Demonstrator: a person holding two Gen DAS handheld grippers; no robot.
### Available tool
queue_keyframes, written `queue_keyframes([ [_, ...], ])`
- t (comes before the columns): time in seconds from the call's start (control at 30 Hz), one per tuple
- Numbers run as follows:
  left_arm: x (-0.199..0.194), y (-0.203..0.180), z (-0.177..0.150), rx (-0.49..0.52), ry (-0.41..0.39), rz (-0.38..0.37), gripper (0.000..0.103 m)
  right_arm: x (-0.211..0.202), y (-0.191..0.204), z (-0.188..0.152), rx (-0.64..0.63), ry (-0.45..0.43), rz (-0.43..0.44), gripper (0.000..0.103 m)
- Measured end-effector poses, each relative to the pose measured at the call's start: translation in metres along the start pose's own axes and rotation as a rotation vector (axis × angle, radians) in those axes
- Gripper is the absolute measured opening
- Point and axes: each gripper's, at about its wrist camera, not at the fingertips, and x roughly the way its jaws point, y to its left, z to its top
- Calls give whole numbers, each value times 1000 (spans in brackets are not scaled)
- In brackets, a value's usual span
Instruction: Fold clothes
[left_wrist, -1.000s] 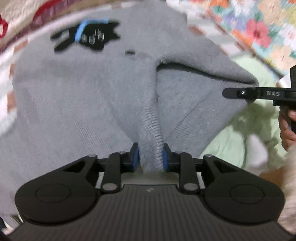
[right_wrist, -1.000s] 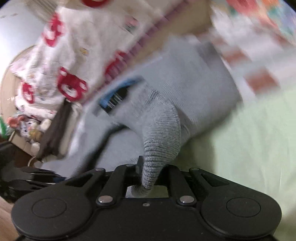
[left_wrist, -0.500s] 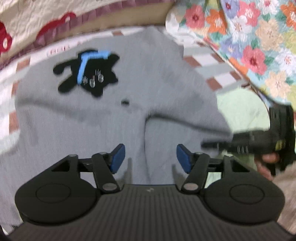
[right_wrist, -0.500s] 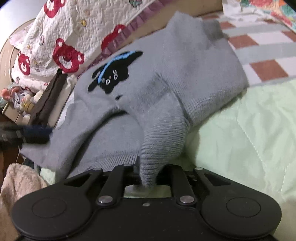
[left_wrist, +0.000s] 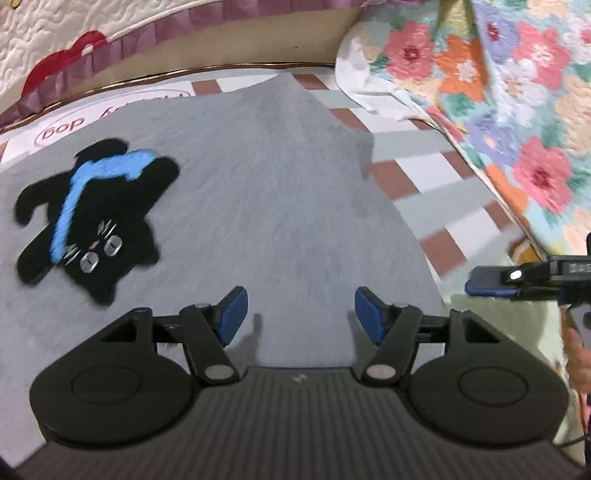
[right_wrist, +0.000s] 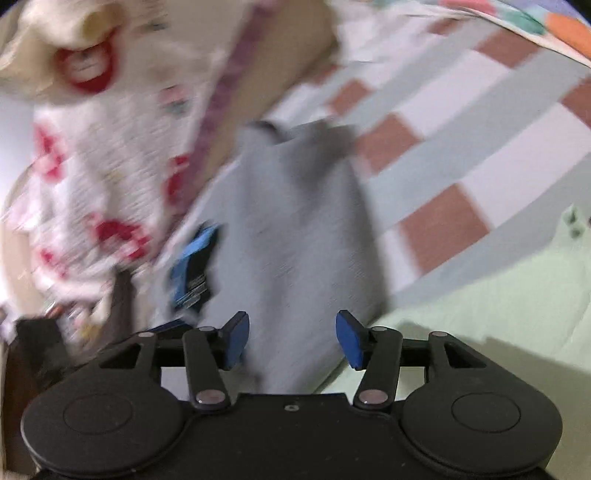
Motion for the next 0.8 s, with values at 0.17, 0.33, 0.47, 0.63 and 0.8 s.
queue_keyframes([
  [0.17,20,-9,-1,20,-58,95,61,32,-21,25,79,-11,-48,58],
  [0.33,20,10,-11,-42,-85,71,40,55,-19,39,-7,-27,-89,58],
  [0.47,17,29,-25,-88,-104,76,38,69,-10,41,-23,-76,-64,17],
  [0.63,-6,50,-35,-144,-170,41,44,69,20,27,-70,-155,56,16],
  [0.8,-27,74,-39,-226,-189,98,57,88,55,4,-200,-86,57,16],
])
